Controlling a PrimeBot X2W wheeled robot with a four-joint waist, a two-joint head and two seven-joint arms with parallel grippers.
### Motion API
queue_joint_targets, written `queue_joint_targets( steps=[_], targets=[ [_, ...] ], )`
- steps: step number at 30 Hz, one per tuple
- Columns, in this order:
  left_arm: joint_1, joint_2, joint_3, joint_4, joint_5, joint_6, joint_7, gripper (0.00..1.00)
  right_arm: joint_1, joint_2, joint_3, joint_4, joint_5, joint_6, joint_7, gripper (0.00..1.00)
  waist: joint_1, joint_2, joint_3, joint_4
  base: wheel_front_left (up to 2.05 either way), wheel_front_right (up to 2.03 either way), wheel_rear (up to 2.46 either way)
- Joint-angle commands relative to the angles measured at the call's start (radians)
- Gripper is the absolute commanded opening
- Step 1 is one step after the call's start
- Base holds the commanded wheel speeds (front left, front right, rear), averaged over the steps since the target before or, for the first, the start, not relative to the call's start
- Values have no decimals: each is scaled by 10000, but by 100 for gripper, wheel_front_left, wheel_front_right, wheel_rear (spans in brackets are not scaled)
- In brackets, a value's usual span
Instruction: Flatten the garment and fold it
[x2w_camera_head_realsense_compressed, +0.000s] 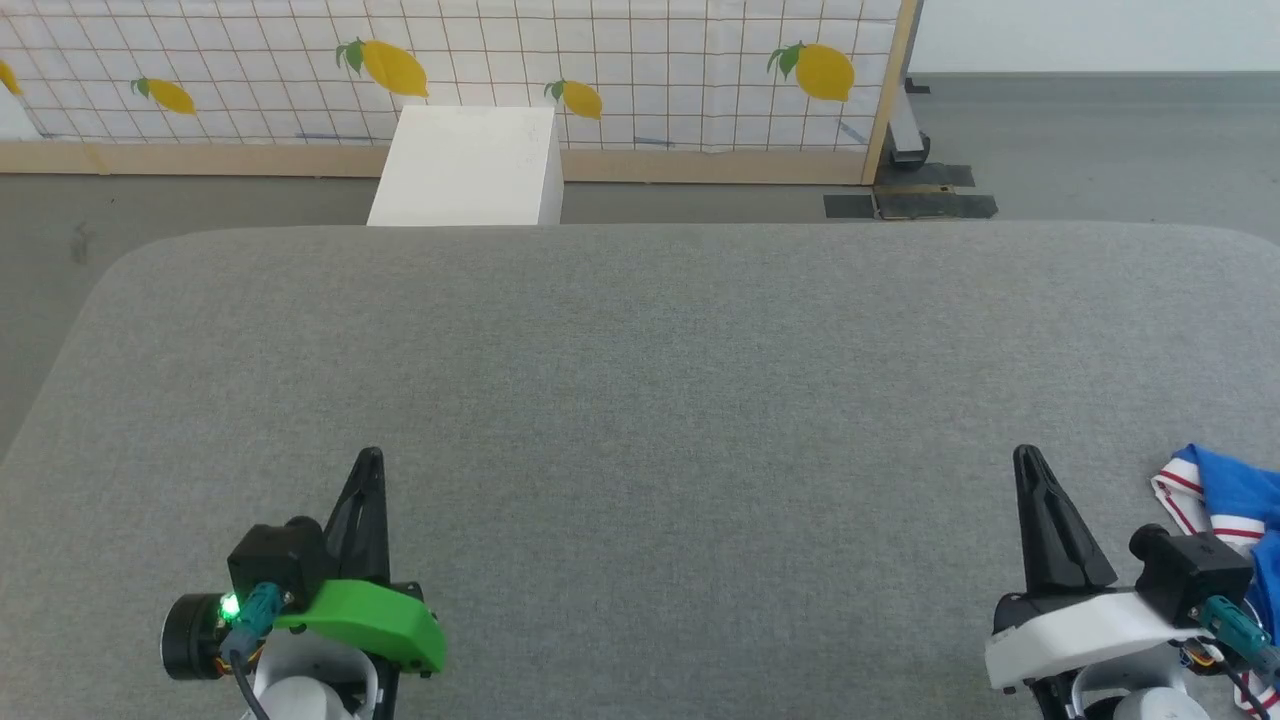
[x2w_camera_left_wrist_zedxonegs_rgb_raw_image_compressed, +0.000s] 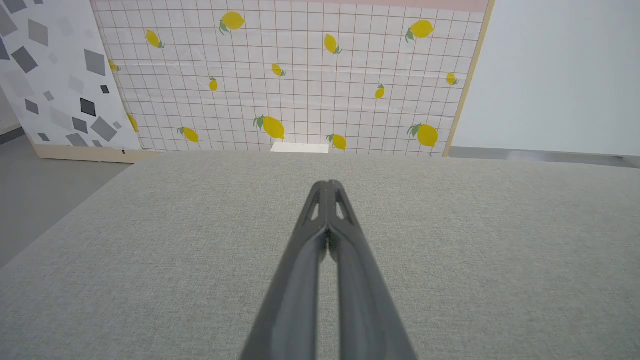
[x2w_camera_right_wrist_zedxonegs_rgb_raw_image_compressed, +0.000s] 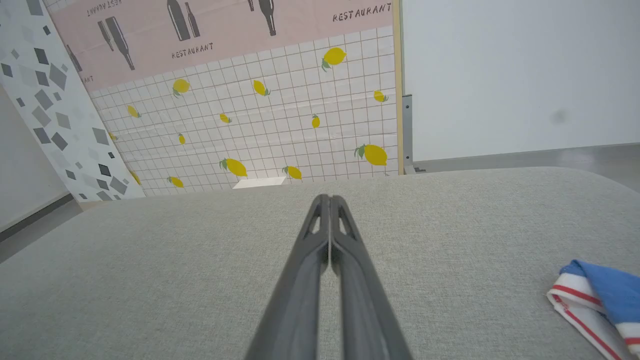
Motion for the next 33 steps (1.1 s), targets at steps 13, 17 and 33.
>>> queue_joint_targets(
  steps=[13,17,33],
  targets=[
    [165,-95,46,-307,256,66,299,0,3,2,57,-245,-338,-5,297,0,0,0,-12,27,0,0,0],
    [188,-112,55,-378,307,75,378,0,4,2,67,-294,-410,-5,377,0,0,0,-15,35,0,0,0],
    [287,-184,93,-683,525,116,715,0,6,4,111,-502,-718,-7,721,0,0,0,-31,70,0,0,0]
  ],
)
